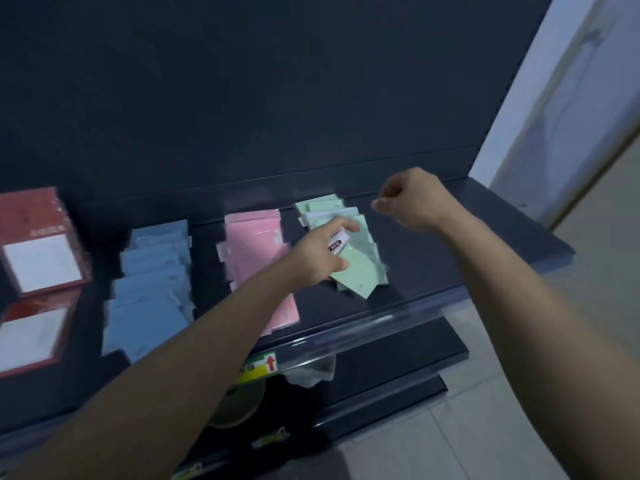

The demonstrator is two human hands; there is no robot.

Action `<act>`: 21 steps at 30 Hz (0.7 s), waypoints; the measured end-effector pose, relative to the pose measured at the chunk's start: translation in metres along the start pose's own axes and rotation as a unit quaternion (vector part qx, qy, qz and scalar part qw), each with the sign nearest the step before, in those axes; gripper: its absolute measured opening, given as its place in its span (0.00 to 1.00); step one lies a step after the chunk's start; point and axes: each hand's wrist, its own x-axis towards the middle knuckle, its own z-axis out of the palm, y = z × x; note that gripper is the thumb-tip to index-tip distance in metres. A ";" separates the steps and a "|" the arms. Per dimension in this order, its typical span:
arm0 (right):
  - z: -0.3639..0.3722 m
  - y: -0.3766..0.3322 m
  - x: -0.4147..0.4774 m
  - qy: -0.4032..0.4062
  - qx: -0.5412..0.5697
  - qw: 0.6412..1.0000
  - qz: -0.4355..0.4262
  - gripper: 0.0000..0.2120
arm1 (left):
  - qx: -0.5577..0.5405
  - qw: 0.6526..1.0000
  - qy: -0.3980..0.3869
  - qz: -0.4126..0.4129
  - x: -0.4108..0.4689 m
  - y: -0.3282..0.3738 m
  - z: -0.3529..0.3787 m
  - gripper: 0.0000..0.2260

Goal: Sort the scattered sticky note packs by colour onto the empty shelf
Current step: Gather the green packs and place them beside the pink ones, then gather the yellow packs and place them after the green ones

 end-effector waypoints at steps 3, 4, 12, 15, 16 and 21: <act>-0.010 0.025 0.007 -0.015 -0.005 1.000 -0.002 0.06 | 0.001 0.999 0.037 -0.023 0.023 -0.006 0.027 0.14; -0.013 0.032 0.010 -0.020 -0.006 1.000 -0.004 0.06 | 0.022 0.998 0.058 -0.028 0.028 -0.010 0.033 0.13; -0.003 0.043 0.028 -0.054 -0.009 0.997 -0.057 0.07 | 0.246 0.960 0.080 -0.104 0.033 -0.019 0.054 0.15; 0.004 0.030 0.032 -0.062 -0.026 0.993 -0.097 0.07 | 0.323 0.938 0.081 -0.094 0.026 -0.016 0.057 0.23; 0.006 0.023 0.033 -0.063 -0.032 0.991 -0.111 0.06 | 0.327 0.937 0.083 -0.094 0.022 -0.014 0.055 0.24; 0.016 -0.038 0.032 -0.042 -0.095 0.969 -0.223 0.07 | 0.339 0.917 0.194 -0.082 -0.021 0.007 -0.003 0.16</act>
